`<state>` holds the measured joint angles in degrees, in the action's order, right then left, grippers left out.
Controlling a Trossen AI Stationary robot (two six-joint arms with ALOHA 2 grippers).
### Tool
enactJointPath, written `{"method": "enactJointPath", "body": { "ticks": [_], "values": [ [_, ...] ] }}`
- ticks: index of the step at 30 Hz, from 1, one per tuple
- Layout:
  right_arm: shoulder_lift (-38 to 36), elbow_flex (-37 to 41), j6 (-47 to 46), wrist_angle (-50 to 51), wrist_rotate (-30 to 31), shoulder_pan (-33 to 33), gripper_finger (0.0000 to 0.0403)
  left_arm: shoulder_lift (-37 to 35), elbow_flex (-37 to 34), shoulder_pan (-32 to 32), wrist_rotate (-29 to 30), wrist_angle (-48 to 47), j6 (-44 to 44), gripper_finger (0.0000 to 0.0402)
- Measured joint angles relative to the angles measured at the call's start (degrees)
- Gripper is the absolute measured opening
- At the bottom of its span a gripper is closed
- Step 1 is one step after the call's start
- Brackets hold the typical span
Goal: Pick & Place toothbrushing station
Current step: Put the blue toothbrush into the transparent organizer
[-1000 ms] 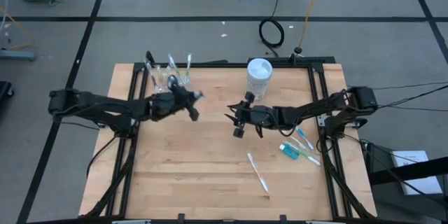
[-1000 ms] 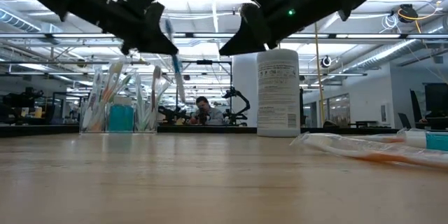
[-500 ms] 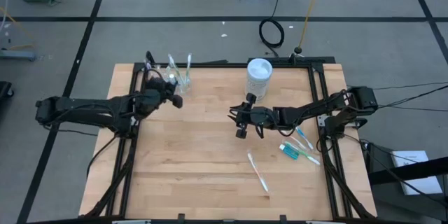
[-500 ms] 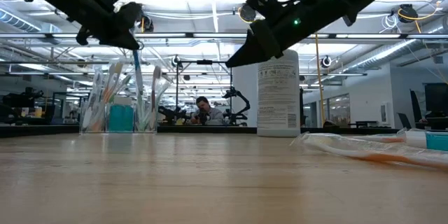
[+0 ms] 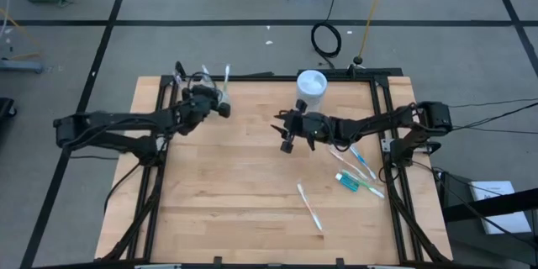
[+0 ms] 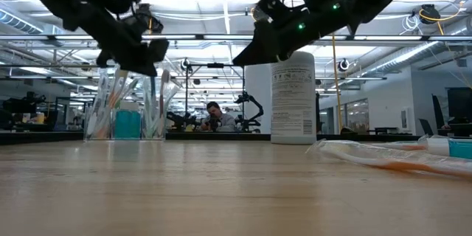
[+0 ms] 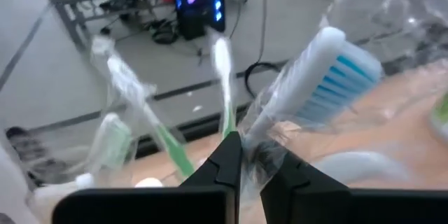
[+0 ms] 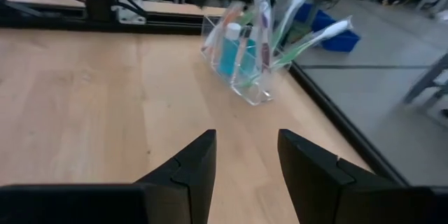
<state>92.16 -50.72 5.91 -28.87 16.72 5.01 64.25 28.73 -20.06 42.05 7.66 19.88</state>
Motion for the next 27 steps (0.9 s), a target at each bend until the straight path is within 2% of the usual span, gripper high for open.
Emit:
{"method": "enactJointPath", "body": {
  "ticks": [4,8,11,20,23,27],
  "values": [
    [0.0,0.0,-2.1,0.7,-3.2,1.7,0.0144,3.3,0.0,-1.6,-1.2,0.1,-0.8,0.0036],
    [0.0,0.0,-3.6,1.1,-3.5,2.2,0.0144,4.2,0.0,-2.6,-1.7,0.6,-3.5,0.0049],
    [0.0,0.0,-3.7,1.1,-3.5,2.3,0.0144,4.2,0.0,-3.8,-3.2,1.0,-6.6,0.0067],
    [0.0,0.0,-4.7,1.8,-3.5,2.3,0.0144,4.1,0.7,-6.8,-7.5,0.8,-7.5,0.013],
    [0.0,0.0,-4.8,2.0,-3.5,2.3,0.0144,4.0,3.7,-6.9,-5.3,1.1,-12.7,0.0142],
    [0.0,0.0,-4.8,2.7,-3.6,2.3,0.0144,3.8,9.5,-6.6,1.8,0.9,-21.5,0.0145]
  ]
}}
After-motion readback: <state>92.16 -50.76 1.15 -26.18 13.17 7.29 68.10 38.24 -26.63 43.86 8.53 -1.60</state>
